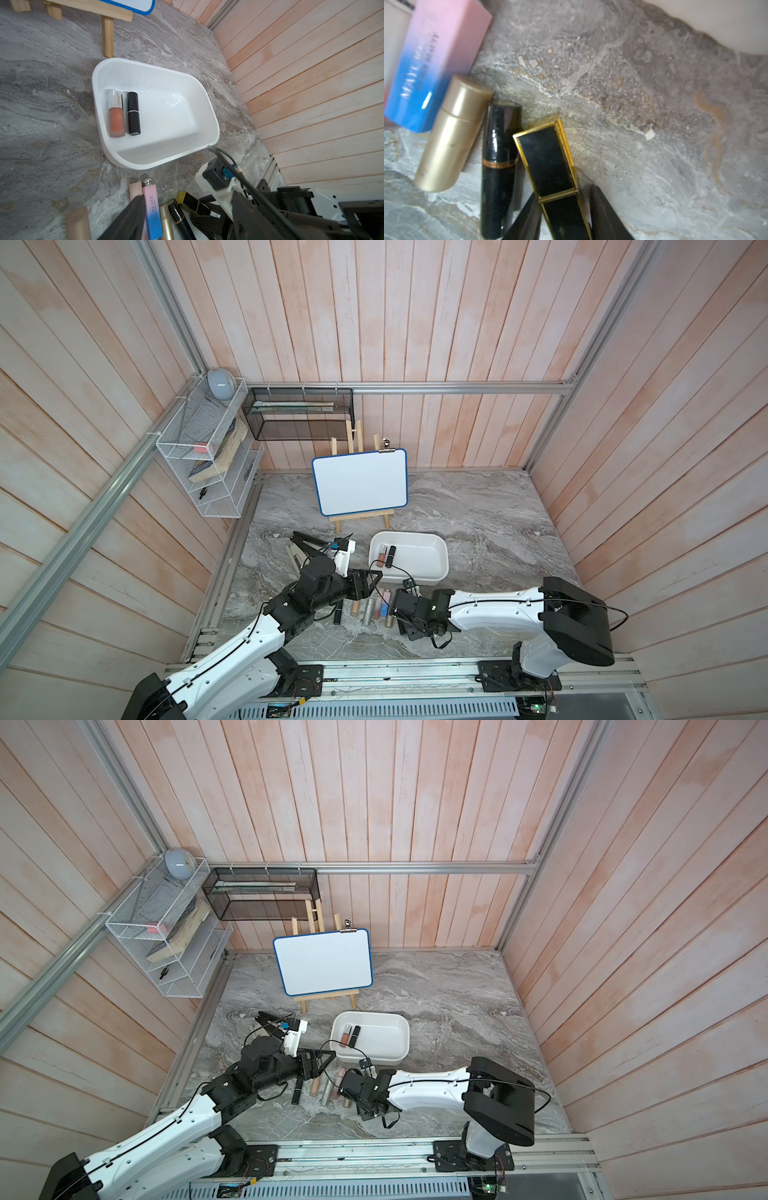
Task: Put the lipstick into the storage box
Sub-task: Pick up the lipstick at the center of the board.
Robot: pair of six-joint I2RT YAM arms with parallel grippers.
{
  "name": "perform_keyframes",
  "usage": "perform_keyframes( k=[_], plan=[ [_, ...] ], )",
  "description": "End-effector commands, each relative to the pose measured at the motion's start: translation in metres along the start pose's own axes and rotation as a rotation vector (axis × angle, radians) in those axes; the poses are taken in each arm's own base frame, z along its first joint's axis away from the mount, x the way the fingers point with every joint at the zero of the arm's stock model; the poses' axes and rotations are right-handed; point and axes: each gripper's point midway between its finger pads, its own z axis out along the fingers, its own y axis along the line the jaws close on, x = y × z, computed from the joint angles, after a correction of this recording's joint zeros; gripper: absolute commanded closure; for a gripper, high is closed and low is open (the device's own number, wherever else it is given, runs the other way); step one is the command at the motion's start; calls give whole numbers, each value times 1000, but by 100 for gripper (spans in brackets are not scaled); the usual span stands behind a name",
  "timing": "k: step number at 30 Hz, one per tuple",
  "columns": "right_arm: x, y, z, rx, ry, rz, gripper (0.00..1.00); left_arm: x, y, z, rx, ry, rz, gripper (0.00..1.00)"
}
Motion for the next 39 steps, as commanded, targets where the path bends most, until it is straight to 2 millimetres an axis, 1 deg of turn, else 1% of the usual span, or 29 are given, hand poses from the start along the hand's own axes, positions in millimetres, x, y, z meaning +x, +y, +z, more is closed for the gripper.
perform_keyframes(
  k=[1, 8, 13, 18, 22, 24, 27, 29, 30, 31, 32, 35, 39],
  plan=[
    [-7, 4, -1, 5, -8, -20, 63, -1, 0, -1, 9, -9, 1, 29],
    [-6, 3, -2, 3, -7, -25, 79, 0, 0, -1, 8, -5, -5, 29],
    [-11, 5, -12, -25, -36, -23, 81, -4, -2, -1, 16, -14, -7, 29],
    [-25, 7, -32, -120, -98, -1, 82, -9, -10, -2, 57, -23, -15, 28],
    [-45, 9, -63, -318, -176, 47, 82, -17, -20, -6, 116, -38, -32, 26],
    [-57, 9, -84, -444, -247, 79, 82, -22, -27, -10, 159, -49, -43, 23],
    [-79, 4, -127, -652, -397, 121, 82, -32, -41, -17, 260, -81, -58, 19],
    [-92, -1, -159, -800, -498, 132, 83, -41, -56, -22, 364, -109, -56, 12],
    [-97, -4, -171, -856, -540, 137, 83, -45, -61, -24, 408, -119, -56, 12],
    [-101, -8, -185, -912, -584, 135, 83, -48, -69, -25, 460, -124, -57, 9],
    [-105, -11, -196, -961, -619, 132, 83, -51, -76, -25, 509, -125, -58, 8],
    [-111, -17, -219, -1070, -683, 118, 83, -59, -94, -24, 638, -113, -65, 8],
    [-113, -16, -233, -1174, -695, 98, 83, -66, -108, -23, 761, -112, -86, 8]
  ],
)
